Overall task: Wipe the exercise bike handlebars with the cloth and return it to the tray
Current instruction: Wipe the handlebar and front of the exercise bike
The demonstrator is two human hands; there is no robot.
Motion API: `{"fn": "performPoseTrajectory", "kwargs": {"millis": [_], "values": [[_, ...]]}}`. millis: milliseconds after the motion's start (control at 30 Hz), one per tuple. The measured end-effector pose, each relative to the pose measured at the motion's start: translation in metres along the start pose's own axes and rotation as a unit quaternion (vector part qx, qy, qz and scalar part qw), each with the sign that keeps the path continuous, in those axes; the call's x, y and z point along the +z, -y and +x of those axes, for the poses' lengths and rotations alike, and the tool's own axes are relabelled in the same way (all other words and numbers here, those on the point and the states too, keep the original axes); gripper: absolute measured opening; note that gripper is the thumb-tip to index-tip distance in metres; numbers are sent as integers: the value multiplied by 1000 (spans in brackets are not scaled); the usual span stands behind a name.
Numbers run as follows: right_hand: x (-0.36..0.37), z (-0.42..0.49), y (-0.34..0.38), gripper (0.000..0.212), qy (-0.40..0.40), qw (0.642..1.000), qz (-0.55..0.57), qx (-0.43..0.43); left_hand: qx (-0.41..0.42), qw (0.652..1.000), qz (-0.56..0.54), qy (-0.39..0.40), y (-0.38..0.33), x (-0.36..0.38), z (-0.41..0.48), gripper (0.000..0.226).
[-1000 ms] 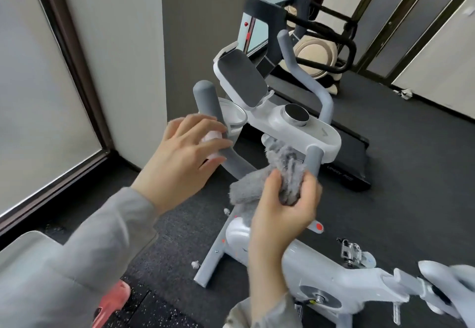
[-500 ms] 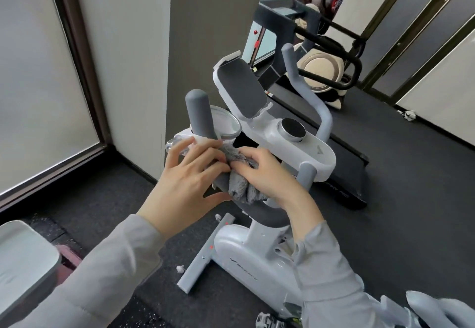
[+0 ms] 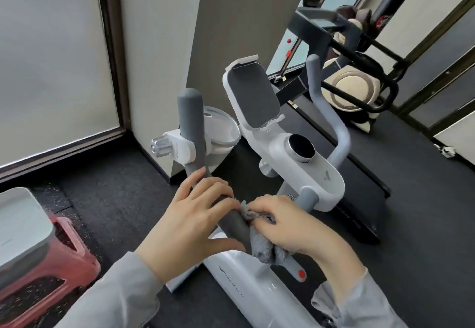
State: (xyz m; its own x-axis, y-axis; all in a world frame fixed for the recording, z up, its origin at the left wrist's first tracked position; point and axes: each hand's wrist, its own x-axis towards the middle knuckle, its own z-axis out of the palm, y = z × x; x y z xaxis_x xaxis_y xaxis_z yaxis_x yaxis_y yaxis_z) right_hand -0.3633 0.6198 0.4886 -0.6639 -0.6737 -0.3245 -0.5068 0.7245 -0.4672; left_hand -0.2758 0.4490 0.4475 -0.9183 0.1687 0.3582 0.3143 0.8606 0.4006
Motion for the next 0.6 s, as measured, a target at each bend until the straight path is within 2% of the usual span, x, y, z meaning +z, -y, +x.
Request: {"fn": "performPoseTrajectory", "kwargs": {"millis": [133, 233, 333, 500, 600], "values": [[-10, 6, -4, 14, 106, 983, -148, -24, -39, 999, -28, -5, 0, 4, 5, 46], [-17, 9, -12, 23, 134, 968, -210, -31, -50, 998, -37, -2, 0, 5, 6, 46], [-33, 10, -31, 37, 100, 965, -242, -33, -59, 997, -40, -5, -1, 6, 5, 46], [-60, 15, -68, 35, 28, 965, -261, 0, -68, 997, -43, -13, -3, 6, 5, 47], [-57, 10, -79, 36, -30, 969, -245, -25, -71, 996, -42, -17, -4, 6, 5, 48]]}}
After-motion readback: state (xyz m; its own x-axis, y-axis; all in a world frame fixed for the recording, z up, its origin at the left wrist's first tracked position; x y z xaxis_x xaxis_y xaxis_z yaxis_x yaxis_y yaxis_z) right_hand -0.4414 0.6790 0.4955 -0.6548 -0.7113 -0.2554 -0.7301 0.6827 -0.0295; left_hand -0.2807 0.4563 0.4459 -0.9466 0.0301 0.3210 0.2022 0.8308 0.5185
